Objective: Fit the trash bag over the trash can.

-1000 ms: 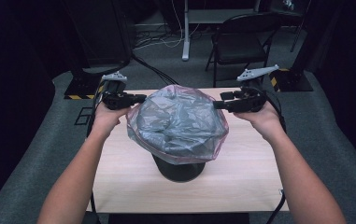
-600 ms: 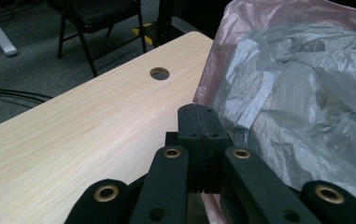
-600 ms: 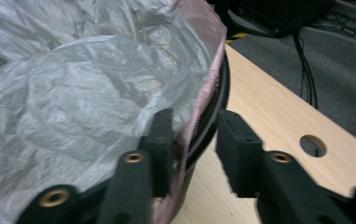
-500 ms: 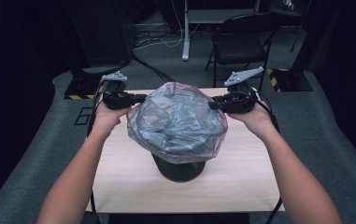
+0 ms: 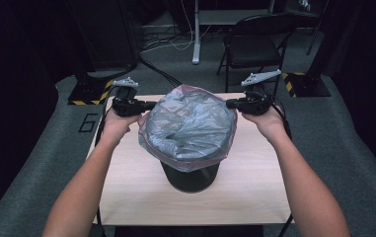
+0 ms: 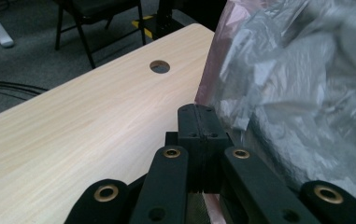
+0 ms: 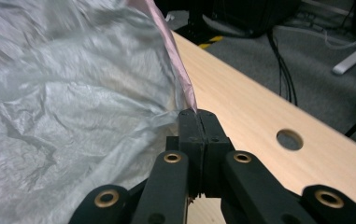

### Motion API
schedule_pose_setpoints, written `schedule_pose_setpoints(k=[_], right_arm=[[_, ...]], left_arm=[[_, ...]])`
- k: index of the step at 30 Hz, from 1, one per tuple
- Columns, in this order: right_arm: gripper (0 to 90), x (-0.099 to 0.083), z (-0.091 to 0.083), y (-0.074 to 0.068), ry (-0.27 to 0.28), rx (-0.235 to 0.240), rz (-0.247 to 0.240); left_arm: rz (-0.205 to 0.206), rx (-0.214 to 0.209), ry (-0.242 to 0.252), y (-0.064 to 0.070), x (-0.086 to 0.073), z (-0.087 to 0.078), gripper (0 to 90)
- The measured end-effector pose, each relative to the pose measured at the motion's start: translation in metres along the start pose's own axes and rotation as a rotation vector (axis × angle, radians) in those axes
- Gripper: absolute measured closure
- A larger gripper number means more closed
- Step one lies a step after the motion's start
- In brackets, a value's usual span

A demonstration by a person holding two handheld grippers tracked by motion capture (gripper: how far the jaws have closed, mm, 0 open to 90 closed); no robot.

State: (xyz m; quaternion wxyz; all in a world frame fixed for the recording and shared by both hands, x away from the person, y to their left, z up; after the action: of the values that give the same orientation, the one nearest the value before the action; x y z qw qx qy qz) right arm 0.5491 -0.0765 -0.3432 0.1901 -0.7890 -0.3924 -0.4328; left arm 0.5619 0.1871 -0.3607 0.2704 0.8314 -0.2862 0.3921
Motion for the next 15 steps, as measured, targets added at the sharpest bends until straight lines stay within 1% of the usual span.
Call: schedule_pose_setpoints(k=[1, 2, 5, 7, 8, 9, 10, 11, 14, 15], right_arm=[[89.6, -0.003, 0.003, 0.001, -0.005, 0.001, 0.006], [89.6, -0.008, 0.008, 0.004, -0.015, 0.006, 0.023], [89.7, -0.017, 0.016, 0.006, -0.038, 0.015, 0.044], [89.8, -0.023, 0.021, 0.005, -0.059, 0.031, 0.052], [89.8, -0.027, 0.023, 0.004, -0.073, 0.041, 0.051], [89.9, -0.031, 0.026, 0.002, -0.092, 0.054, 0.053], [89.8, -0.035, 0.029, -0.001, -0.107, 0.070, 0.049], [89.8, -0.037, 0.030, -0.003, -0.109, 0.076, 0.048], [89.8, -0.042, 0.032, -0.012, -0.109, 0.124, 0.058], [89.8, -0.045, 0.032, -0.014, -0.115, 0.131, 0.055]], left_arm=[[-0.005, -0.002, -0.008, -0.001, -0.003, 0.003, 89.8], [-0.009, -0.003, -0.014, -0.001, -0.004, 0.004, 89.8], [-0.020, -0.009, -0.035, -0.004, -0.010, 0.009, 89.8], [-0.025, 0.002, -0.054, -0.006, -0.015, 0.011, 89.8], [-0.027, 0.009, -0.065, -0.008, -0.018, 0.012, 89.9], [-0.041, 0.003, -0.070, -0.008, -0.021, 0.013, 89.9], [-0.037, 0.004, -0.074, -0.009, -0.023, 0.012, 89.9], [-0.037, 0.003, -0.072, -0.009, -0.025, 0.011, 89.8], [-0.026, 0.013, -0.096, -0.009, -0.035, 0.008, 89.8], [-0.029, 0.023, -0.105, -0.010, -0.040, 0.007, 89.9]])
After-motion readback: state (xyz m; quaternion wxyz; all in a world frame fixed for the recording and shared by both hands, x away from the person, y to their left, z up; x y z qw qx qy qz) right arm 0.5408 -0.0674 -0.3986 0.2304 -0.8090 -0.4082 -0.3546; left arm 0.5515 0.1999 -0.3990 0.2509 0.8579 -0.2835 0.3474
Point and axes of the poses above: each handheld gripper's, and its own axes: z roughly forward along the jaws, x roughly out of its top, y roughly to its right, the point moved 10 cm from there along z, roughly forward along the jaws, and after that the axes turned 5 degrees about -z, right-handed, at the moved point
